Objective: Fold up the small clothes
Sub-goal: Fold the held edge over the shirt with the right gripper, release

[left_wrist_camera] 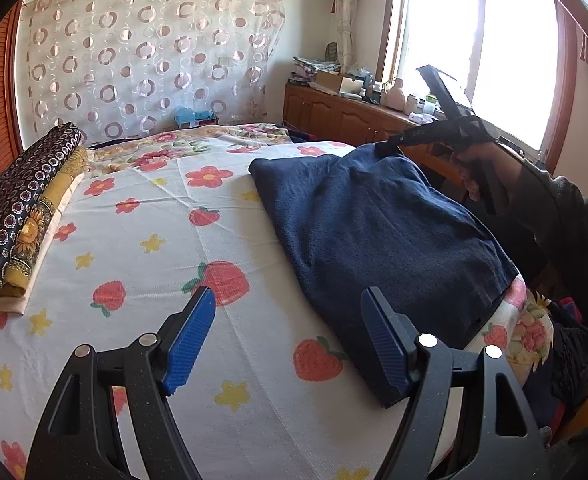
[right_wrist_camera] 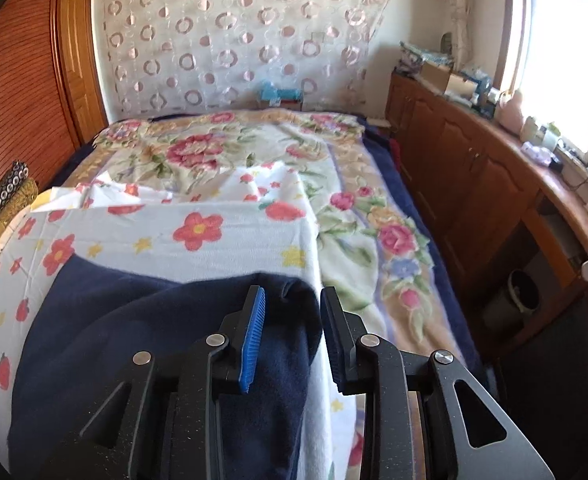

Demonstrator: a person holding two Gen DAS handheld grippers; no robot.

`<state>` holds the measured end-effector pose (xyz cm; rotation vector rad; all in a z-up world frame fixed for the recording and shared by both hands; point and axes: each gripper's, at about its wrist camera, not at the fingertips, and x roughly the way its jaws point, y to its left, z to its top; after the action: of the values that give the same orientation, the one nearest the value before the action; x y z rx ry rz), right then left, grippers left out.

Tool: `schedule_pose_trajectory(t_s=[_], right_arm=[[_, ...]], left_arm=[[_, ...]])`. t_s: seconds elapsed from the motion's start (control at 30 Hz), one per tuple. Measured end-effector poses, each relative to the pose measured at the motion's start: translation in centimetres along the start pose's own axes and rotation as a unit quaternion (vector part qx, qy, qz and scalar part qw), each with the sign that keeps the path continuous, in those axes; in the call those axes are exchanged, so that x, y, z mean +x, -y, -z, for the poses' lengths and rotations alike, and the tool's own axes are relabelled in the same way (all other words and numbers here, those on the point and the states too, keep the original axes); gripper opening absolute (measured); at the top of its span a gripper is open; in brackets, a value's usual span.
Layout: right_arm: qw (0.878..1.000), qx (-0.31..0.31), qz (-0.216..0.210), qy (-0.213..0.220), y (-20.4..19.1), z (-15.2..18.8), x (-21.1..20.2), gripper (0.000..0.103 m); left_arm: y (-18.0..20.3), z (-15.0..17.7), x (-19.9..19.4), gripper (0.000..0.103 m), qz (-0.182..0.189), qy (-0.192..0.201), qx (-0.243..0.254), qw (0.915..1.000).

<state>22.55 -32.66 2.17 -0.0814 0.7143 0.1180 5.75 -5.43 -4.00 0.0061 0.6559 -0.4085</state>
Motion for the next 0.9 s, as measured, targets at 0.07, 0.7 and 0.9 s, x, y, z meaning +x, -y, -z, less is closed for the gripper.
schedule_pose_trajectory(t_s=[0.07, 0.7, 0.9], right_arm=[[1.0, 0.002, 0.003, -0.011, 0.5, 0.1, 0.9, 0.03], [0.999, 0.007, 0.049, 0.011, 4.7, -1.3, 0.3, 0.004], [0.998, 0.04, 0.029, 0.025, 7.2, -0.3, -2.0, 0.007]], left_arm=[[0.1, 0.0, 0.1, 0.076, 0.001, -0.002, 0.0, 1.0], [0.8, 0.3, 0.7, 0.076, 0.006, -0.012, 0.006, 0.9999], [0.9, 0.3, 0.7, 0.076, 0.006, -0.013, 0.007, 0.9999]])
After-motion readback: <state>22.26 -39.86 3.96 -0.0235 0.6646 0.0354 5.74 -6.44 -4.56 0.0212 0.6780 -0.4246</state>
